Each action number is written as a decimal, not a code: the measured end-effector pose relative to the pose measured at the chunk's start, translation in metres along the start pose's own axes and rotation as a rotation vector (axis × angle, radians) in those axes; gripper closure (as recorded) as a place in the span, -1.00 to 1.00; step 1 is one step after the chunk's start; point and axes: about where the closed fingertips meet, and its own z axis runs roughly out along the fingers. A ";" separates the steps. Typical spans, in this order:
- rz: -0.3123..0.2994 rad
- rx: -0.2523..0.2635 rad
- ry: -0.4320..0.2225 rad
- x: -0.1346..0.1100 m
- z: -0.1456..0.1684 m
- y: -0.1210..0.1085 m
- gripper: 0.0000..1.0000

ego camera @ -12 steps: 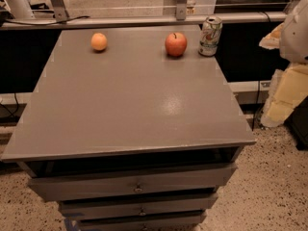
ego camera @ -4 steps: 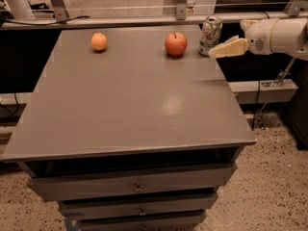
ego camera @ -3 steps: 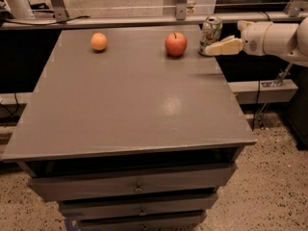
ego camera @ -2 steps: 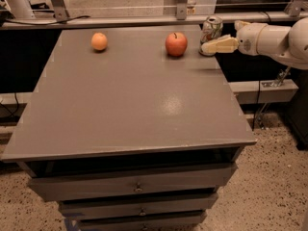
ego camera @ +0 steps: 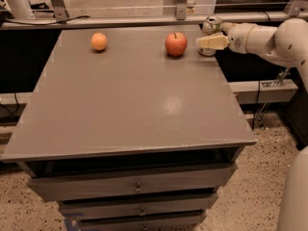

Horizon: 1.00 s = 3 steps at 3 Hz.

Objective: Pick 7up can

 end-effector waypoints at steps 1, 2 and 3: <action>0.012 -0.009 0.012 0.003 0.007 0.001 -0.20; 0.005 -0.006 0.028 0.003 0.003 0.000 0.27; -0.023 -0.004 0.029 -0.009 -0.014 0.009 0.76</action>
Offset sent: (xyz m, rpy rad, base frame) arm -0.0041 -0.0103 0.0022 -0.0388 0.0291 -0.0110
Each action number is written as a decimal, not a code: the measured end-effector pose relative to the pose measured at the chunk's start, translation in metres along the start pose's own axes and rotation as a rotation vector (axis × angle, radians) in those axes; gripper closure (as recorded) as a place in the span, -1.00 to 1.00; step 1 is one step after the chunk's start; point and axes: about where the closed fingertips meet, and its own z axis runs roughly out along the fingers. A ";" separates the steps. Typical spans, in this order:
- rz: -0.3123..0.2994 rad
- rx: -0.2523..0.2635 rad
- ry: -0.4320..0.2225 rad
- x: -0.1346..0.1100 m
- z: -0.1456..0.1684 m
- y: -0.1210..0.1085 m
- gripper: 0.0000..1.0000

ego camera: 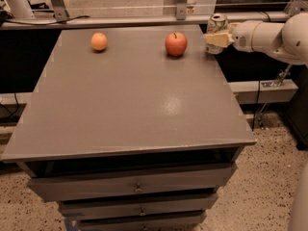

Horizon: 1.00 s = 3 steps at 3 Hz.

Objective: Pick 7up can

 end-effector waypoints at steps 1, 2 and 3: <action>-0.017 -0.010 -0.037 -0.025 -0.024 0.019 1.00; -0.033 -0.032 -0.114 -0.065 -0.052 0.038 1.00; -0.031 -0.038 -0.118 -0.067 -0.049 0.040 1.00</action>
Offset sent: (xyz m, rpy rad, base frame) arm -0.0952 0.0120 0.1318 0.1159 -0.1858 0.0834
